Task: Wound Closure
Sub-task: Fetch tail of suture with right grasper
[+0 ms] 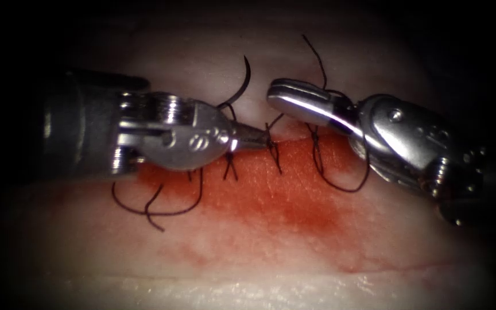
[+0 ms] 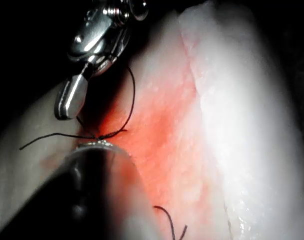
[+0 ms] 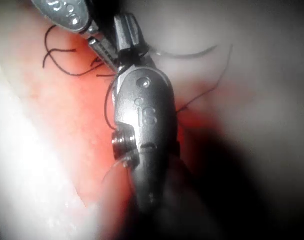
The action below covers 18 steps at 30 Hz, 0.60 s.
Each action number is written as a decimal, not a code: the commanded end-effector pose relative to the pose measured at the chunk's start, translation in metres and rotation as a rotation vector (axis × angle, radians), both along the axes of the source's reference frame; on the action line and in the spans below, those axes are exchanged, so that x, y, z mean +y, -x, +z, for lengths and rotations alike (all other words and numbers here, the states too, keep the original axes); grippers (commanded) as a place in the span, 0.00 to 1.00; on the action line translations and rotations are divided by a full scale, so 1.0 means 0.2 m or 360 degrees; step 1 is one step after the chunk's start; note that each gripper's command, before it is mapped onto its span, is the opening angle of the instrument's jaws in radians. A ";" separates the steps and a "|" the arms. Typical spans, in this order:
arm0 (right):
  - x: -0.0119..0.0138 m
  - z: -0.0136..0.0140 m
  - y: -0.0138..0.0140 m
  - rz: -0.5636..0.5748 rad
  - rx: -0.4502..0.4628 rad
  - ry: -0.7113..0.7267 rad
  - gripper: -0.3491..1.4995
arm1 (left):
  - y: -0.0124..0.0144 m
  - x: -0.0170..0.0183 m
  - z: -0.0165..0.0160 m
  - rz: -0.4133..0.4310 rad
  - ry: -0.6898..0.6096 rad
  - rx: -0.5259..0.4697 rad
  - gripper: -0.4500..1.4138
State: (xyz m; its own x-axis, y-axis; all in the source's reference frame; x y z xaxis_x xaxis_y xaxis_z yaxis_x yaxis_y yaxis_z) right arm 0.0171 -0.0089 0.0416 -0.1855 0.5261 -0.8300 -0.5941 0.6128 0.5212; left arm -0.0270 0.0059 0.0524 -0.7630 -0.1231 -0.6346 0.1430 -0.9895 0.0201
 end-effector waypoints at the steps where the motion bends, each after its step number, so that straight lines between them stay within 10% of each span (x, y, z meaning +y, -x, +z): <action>1: -0.001 0.003 -0.003 0.0018 -0.0036 -0.0025 0.00 | 0.003 -0.001 0.002 0.0003 0.0006 -0.0004 0.00; 14: 0.006 0.012 0.001 0.0120 -0.0642 -0.0281 0.10 | 0.012 -0.001 -0.004 -0.0017 -0.0011 -0.0010 0.00; 18: 0.010 0.014 0.002 0.0159 -0.0713 -0.0425 0.28 | 0.013 0.004 -0.001 -0.0026 -0.0013 -0.0010 0.00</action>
